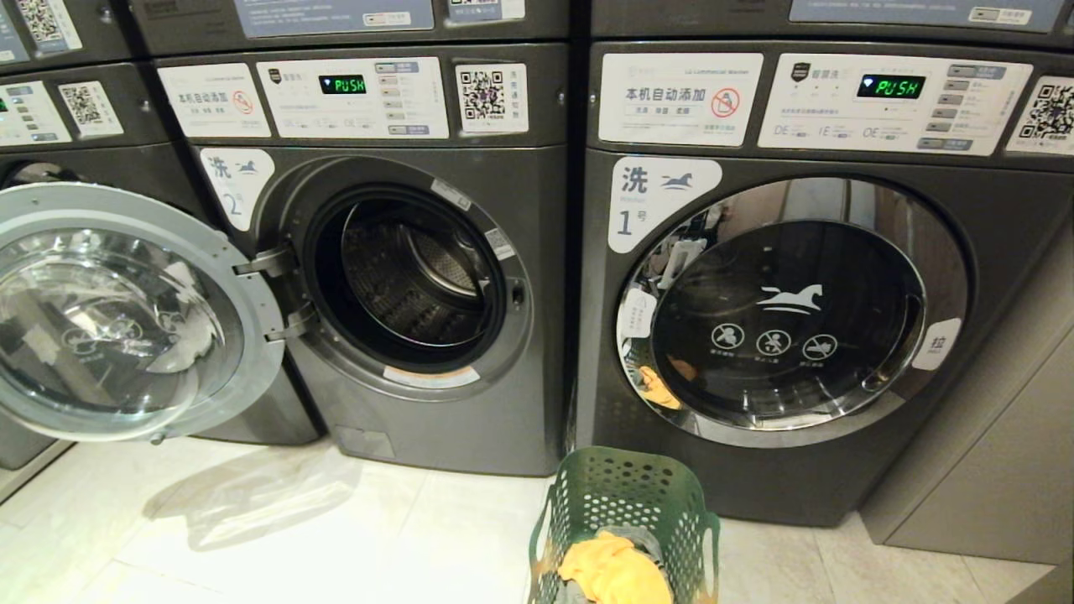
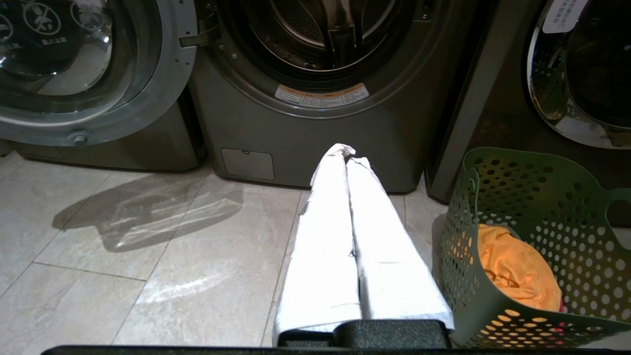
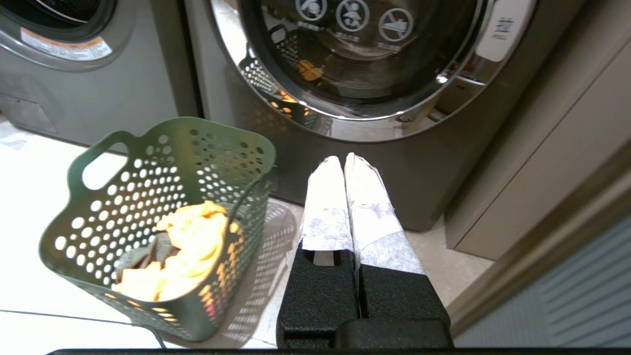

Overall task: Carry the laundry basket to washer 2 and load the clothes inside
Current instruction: Place the clothes into the washing machine

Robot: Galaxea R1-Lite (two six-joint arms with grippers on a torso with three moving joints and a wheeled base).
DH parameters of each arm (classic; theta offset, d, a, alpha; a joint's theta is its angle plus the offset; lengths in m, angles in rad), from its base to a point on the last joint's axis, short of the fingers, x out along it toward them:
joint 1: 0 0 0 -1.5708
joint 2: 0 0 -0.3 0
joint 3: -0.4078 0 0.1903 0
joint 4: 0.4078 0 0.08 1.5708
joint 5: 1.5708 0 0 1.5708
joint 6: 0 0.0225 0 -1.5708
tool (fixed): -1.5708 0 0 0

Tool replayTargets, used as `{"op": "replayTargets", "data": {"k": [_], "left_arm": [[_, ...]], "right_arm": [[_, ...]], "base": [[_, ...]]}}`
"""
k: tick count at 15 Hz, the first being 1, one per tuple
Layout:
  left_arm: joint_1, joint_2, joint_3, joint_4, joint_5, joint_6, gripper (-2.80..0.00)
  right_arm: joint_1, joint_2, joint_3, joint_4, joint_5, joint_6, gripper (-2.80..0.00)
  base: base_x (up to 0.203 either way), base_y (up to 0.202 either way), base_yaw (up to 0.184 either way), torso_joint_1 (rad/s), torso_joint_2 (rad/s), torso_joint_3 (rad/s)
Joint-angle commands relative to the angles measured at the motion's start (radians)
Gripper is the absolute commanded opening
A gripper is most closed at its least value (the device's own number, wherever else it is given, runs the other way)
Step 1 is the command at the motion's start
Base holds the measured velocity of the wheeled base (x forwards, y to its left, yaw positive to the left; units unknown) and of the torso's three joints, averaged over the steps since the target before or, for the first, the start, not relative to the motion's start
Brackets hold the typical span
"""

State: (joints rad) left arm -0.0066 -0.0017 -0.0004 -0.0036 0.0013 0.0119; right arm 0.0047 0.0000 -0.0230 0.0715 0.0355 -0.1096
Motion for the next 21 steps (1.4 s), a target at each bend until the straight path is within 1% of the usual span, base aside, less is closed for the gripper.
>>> {"op": "replayTargets", "data": {"k": [1,21], "left_arm": [[0.0,0.0,0.0,0.0,0.0,0.0,-2.8],[0.0,0.001,0.0,0.0,0.0,0.0,-2.8]], "right_arm": [[0.001,0.002,0.0,0.001,0.001,-0.001,-2.8],[0.001,0.001,-0.002,0.001,0.001,0.01,-2.8]], "base": [[0.0,0.197,-0.001,0.007,0.0,0.002],[0.0,0.196,-0.002,0.003,0.0,0.002]]}}
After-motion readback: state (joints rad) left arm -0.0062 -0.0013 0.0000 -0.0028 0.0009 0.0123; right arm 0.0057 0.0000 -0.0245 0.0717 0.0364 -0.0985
